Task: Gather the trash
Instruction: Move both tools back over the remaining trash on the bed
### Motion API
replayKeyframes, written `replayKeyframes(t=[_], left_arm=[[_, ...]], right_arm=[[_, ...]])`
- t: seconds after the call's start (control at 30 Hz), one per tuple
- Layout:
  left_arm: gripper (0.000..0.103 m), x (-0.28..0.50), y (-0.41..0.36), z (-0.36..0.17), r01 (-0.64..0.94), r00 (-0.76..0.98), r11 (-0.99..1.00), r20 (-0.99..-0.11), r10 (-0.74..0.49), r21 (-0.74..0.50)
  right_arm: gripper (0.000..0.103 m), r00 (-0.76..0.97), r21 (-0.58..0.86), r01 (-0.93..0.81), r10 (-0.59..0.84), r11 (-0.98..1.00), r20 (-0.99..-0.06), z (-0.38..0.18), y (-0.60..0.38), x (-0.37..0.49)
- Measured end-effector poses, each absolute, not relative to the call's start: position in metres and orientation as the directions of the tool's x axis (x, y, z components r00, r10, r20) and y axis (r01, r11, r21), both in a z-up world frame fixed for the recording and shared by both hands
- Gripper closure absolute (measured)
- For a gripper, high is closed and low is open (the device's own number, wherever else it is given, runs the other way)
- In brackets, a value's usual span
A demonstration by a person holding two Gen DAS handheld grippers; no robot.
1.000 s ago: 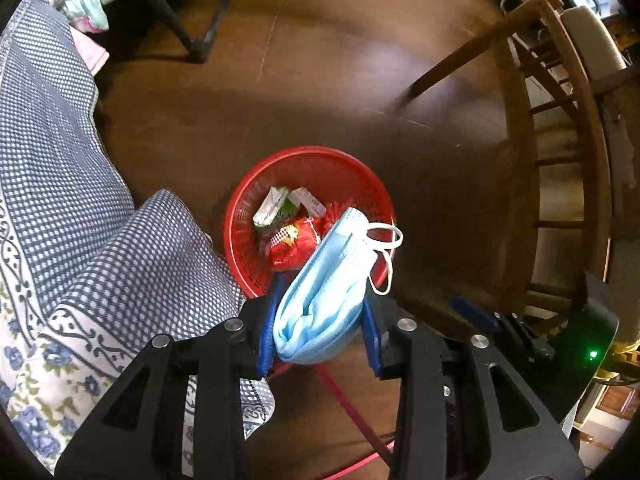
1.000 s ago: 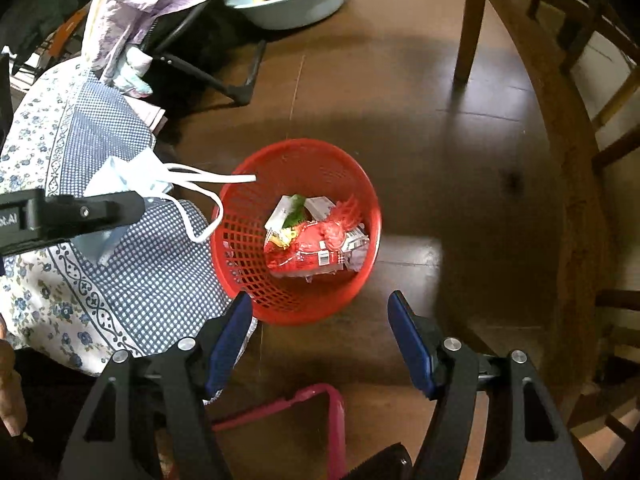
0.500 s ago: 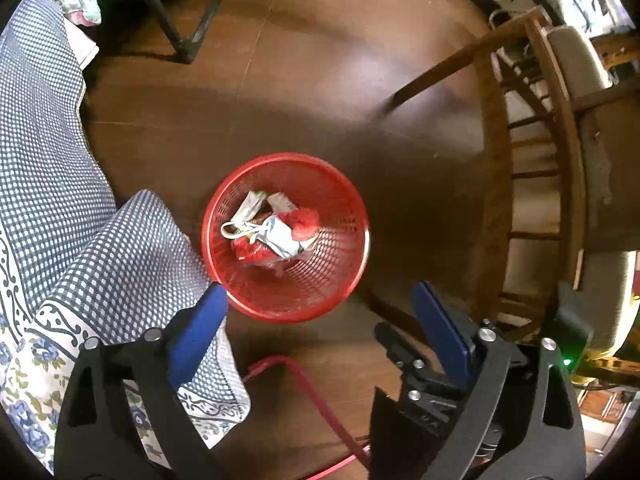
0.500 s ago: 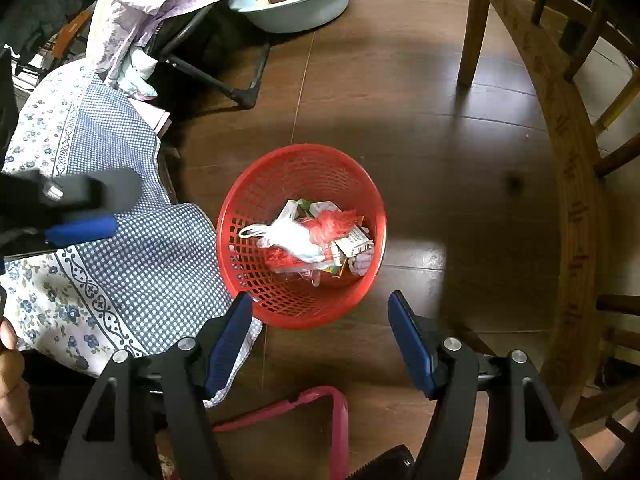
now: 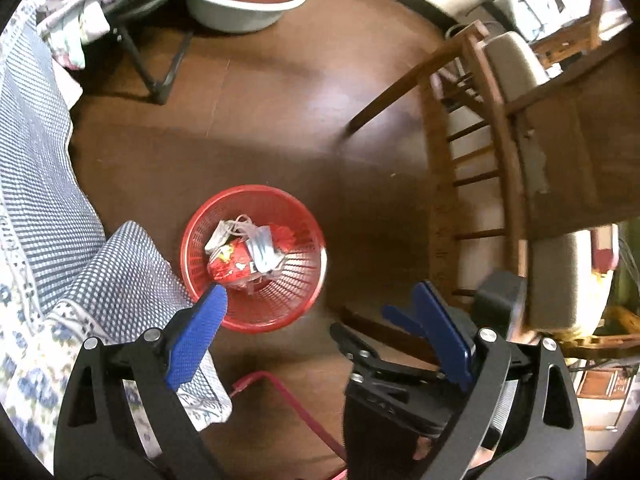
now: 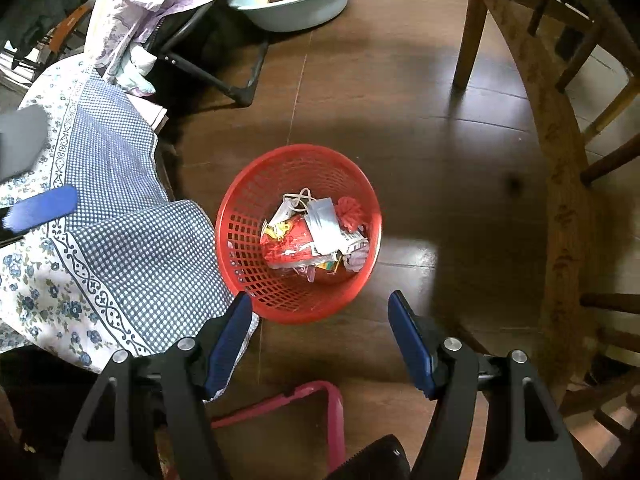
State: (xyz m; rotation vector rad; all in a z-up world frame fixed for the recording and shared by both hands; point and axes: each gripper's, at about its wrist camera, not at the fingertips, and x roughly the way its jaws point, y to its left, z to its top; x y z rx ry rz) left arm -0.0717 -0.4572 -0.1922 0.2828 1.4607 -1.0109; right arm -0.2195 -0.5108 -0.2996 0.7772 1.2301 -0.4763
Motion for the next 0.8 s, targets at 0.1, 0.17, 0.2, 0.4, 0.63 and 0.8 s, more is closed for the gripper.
replayKeyframes(t=[0.1,0.17,0.2,0.4,0.63,0.8], left_arm=[[0.012,-0.081,-0.444,-0.142,0.734,-0.14,0.528,-0.856,-0.497,-0.427],[0.009,-0.084,-0.43,-0.11,0.754,-0.089,0.503,-0.824,-0.559,-0.423],[0.008,-0.084,-0.425,-0.1,0.757,-0.069,0.5,-0.812,-0.579,-0.42],[0.008,-0.057,-0.355,-0.04,0.727,0.076,0.558,-0.761,-0.644,-0.4],[0.008,0.012,-0.223,0.011,0.537,0.453,0.809,-0.727,-0.516,-0.24],[0.008,0.055,-0.114,0.032,0.247,0.659,0.957,-0.698,-0.281,-0.152]], right_arm=[[0.017,0.285,0.241,0.698,0.047,0.674,-0.957,-0.286,-0.507,-0.219],[0.013,0.287,0.222,0.69,0.022,0.688,-0.958,-0.275,-0.504,-0.216],[0.012,0.293,0.215,0.684,0.008,0.697,-0.956,-0.267,-0.501,-0.214],[0.011,0.363,0.223,0.623,-0.024,0.75,-0.931,-0.214,-0.478,-0.189],[0.008,0.483,0.245,0.451,-0.004,0.858,-0.876,-0.135,-0.412,-0.123],[0.007,0.546,0.278,0.294,0.078,0.914,-0.834,-0.093,-0.344,-0.063]])
